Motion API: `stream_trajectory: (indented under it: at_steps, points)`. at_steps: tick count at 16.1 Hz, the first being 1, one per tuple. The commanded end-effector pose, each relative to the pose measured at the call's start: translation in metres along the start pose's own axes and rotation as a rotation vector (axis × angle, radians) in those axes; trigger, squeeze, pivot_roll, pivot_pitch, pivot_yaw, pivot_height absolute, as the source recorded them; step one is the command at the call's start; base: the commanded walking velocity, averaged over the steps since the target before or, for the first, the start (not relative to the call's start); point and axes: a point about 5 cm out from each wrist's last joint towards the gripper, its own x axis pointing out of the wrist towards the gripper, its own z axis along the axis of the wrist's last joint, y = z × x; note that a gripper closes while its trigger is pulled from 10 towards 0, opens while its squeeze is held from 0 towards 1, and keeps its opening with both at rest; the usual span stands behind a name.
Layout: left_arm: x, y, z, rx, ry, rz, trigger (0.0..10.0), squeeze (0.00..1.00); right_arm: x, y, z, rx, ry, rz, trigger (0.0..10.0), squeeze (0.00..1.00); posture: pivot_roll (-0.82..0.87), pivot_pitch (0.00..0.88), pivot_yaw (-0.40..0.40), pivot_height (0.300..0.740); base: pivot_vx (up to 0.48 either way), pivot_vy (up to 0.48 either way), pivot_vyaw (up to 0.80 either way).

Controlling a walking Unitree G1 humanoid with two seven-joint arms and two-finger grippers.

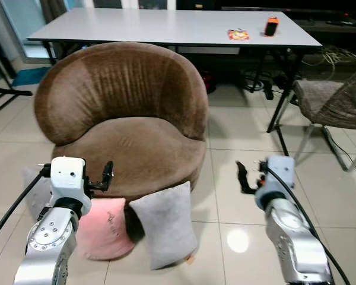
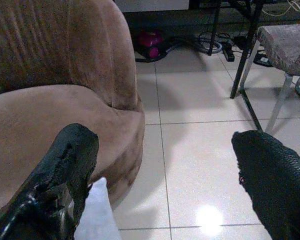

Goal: Move the pillow to the sofa from floor

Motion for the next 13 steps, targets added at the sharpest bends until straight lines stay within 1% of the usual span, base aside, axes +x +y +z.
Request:
stream_trajectory:
  at_steps: [1, 5, 7, 8, 10, 13]
  points:
    - [-0.001, 0.001, 0.001, -0.008, -0.011, -0.001, 10.0, 0.0, 0.001, -0.005, -0.002, -0.015, 0.003, -0.013, 10.0, 1.0, -0.06, 0.0, 0.009, 0.74, 0.394, 0.0, 0.0]
    - [-0.002, -0.001, -0.001, -0.011, -0.006, -0.009, 10.0, 0.01, 0.0, -0.008, -0.004, -0.023, 0.002, -0.027, 10.0, 1.0, -0.06, 0.0, 0.012, 0.74, 0.414, 0.0, 0.0]
    - [-0.001, -0.004, -0.002, -0.008, -0.003, -0.024, 10.0, 0.0, -0.001, -0.011, -0.007, -0.078, 0.007, -0.045, 10.0, 1.0, -0.06, 0.0, 0.014, 0.74, 0.414, 0.0, 0.0]
    - [-0.002, -0.005, -0.002, -0.006, -0.004, -0.029, 10.0, 0.01, -0.001, -0.015, -0.009, -0.062, 0.013, -0.066, 10.0, 1.0, -0.06, 0.0, 0.011, 0.74, 0.412, 0.0, 0.0]
    - [-0.003, -0.005, -0.003, -0.002, -0.002, -0.03, 10.0, 0.0, -0.001, -0.017, -0.008, -0.068, 0.016, -0.067, 10.0, 1.0, -0.05, 0.0, -0.004, 0.74, 0.411, 0.0, 0.0]
    - [-0.004, -0.005, -0.008, 0.001, 0.01, -0.03, 10.0, 0.0, 0.0, -0.015, -0.008, -0.086, 0.015, -0.052, 10.0, 1.0, -0.06, 0.0, 0.005, 0.74, 0.4, 0.0, 0.0]
